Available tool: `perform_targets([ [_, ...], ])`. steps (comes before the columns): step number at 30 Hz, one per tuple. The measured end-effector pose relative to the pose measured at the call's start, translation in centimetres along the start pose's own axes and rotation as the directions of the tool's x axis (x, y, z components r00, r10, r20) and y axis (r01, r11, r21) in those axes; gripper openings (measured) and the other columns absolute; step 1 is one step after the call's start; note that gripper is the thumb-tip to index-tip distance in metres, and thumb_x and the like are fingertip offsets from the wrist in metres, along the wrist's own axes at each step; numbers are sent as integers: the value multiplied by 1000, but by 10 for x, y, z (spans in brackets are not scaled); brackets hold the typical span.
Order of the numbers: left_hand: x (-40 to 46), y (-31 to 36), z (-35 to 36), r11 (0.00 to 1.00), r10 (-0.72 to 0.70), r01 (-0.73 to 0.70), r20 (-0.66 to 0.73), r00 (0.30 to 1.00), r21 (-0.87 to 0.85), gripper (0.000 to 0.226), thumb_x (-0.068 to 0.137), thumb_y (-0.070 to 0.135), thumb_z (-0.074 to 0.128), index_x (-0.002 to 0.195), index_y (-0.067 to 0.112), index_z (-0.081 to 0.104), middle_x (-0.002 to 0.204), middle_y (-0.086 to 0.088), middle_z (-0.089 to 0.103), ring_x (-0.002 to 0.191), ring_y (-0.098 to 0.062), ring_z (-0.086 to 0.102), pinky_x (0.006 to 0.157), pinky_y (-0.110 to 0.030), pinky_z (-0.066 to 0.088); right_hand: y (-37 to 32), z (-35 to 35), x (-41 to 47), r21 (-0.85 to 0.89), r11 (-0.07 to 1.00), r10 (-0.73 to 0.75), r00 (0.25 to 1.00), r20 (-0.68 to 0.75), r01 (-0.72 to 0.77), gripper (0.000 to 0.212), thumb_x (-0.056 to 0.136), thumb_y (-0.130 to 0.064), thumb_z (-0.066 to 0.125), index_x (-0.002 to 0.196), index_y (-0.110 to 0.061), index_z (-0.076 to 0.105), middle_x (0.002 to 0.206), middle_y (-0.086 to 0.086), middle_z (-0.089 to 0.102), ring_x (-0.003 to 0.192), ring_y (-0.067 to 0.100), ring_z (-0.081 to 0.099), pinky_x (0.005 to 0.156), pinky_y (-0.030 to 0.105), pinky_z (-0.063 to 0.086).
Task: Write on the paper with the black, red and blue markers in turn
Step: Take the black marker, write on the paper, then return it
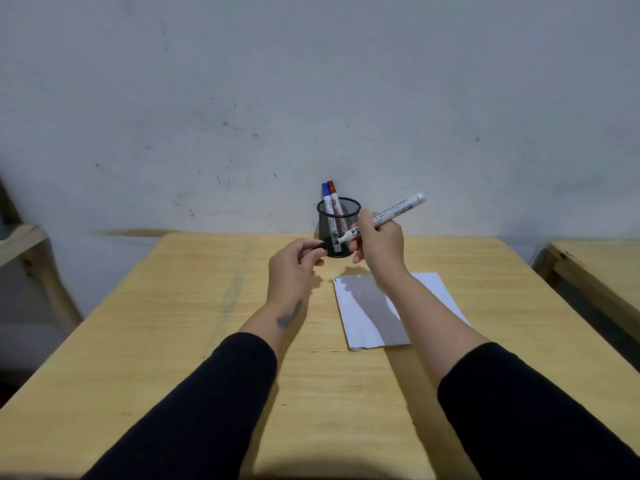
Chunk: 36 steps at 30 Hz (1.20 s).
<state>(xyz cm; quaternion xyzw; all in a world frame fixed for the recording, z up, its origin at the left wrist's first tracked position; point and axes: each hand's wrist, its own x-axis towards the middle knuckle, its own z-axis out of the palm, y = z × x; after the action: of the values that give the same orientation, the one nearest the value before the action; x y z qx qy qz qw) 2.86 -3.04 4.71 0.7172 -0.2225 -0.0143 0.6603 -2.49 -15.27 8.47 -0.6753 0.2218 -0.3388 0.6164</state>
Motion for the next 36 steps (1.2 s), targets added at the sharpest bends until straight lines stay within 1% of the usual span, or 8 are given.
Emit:
perform_targets([
  [8,-2,30,3,988,36,-29,41,999,-151,15,86,2,63,97,11,69,83,-3,70,67,-1,65,63,-11,50,-30,-1,-10,-25,996,-81,997,0,81,37,90,-21,47,56,-12,55,48,11,55,32,17,43,37,23,40],
  [14,-12,35,9,996,48,-44,55,997,-82,14,85,5,66,97,11,70,84,-5,71,70,-5,65,67,-15,52,-24,-2,-16,-52,997,-66,998,-15,65,39,89,-24,46,53,-11,52,50,10,56,38,16,44,42,26,36],
  [21,-27,41,16,974,199,-195,-19,980,112,14,85,3,65,94,10,72,74,11,66,65,14,62,65,-2,45,-13,0,-20,27,996,88,994,-70,-87,35,89,-23,47,57,-9,52,41,3,48,36,15,40,39,23,32],
  [26,-19,34,11,976,127,-117,-43,991,185,13,86,9,65,97,11,73,79,2,68,74,-7,63,65,-6,43,-20,-5,-18,-245,963,139,986,89,-113,56,96,-45,43,55,-8,56,47,6,57,39,20,47,42,25,39],
  [28,-13,31,5,970,99,-82,-64,993,231,13,87,10,64,98,10,73,83,-2,70,76,-10,62,62,-7,42,-25,-8,-18,-498,867,76,991,113,-10,57,96,-49,40,59,-9,56,57,10,64,49,24,57,49,29,47],
  [30,-6,29,1,961,82,-61,-67,994,270,14,88,11,63,98,11,73,86,-5,72,79,-14,64,64,-12,42,-24,-12,-19,-762,619,-177,979,98,188,37,94,-37,47,73,-9,57,80,11,68,70,31,63,58,32,46],
  [33,-3,31,2,957,83,-72,-26,996,280,14,88,10,62,96,13,73,87,-4,72,81,-15,64,69,-18,43,-13,-16,-18,-801,317,-485,813,323,507,16,85,-12,62,101,-14,63,106,4,58,81,29,57,54,33,40],
  [36,-5,36,6,965,103,-100,2,995,241,17,89,9,61,101,14,72,91,0,70,88,-14,65,70,-11,42,3,-15,-9,-797,181,-549,732,404,576,19,76,-4,69,90,-17,72,89,2,66,73,30,58,51,30,34],
])
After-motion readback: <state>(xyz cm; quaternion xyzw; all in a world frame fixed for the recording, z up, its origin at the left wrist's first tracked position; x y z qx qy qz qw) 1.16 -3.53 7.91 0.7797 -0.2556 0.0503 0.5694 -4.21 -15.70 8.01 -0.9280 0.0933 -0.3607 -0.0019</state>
